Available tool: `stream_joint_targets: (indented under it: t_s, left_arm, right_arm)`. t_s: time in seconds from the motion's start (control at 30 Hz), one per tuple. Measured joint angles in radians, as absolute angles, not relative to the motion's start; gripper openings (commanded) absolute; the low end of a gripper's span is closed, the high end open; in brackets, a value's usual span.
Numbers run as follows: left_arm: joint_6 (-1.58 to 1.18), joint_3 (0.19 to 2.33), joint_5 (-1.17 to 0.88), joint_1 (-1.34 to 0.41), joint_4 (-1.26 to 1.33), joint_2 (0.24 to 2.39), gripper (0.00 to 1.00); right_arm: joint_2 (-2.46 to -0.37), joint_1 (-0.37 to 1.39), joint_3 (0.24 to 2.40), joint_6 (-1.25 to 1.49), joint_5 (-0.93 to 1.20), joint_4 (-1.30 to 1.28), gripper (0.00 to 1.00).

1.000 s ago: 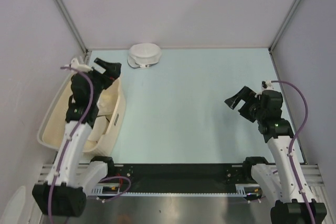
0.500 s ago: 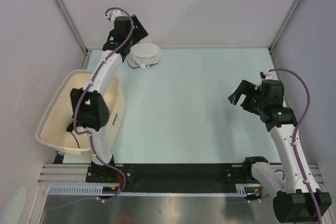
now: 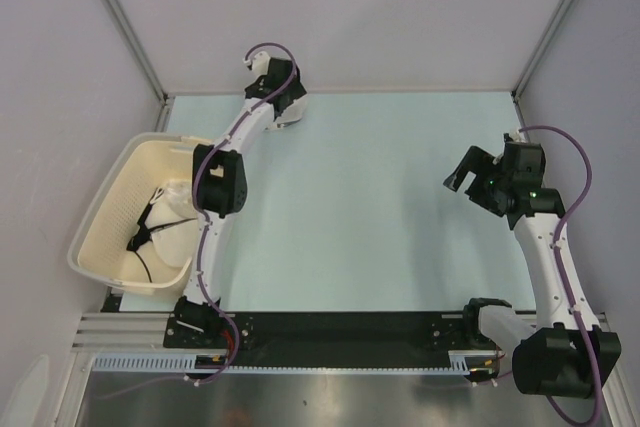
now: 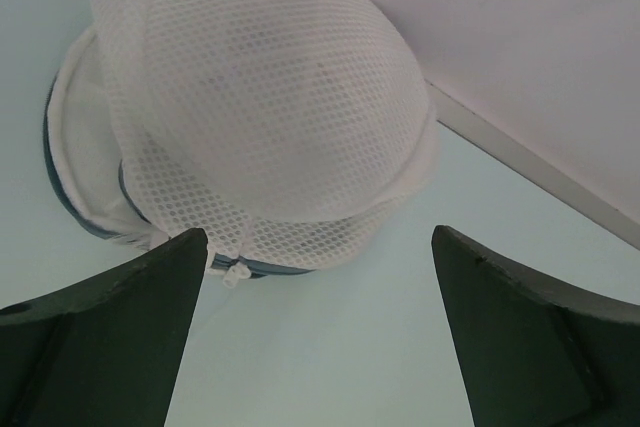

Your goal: Place the bra in the laundry bag and zip it closed

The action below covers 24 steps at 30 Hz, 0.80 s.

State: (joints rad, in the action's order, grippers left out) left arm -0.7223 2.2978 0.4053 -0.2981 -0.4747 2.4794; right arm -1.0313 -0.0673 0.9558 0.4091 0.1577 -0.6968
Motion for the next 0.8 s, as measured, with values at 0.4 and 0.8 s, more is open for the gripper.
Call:
stream_joint_targets:
  t_s: [0.4,0.8]
  left_arm:
    - [-0.806,2.248,0.4,-0.253,-0.335,2.529,0.55]
    - [-0.765,2.229,0.267,-0.206,-0.274,2.534,0.0]
  right_arm:
    - [-1.031,-0.054,0.972,0.407,0.221,-0.734,1.0]
    - [-1.031,0.062,1.017,0.387,0.205,-0.753,1.0]
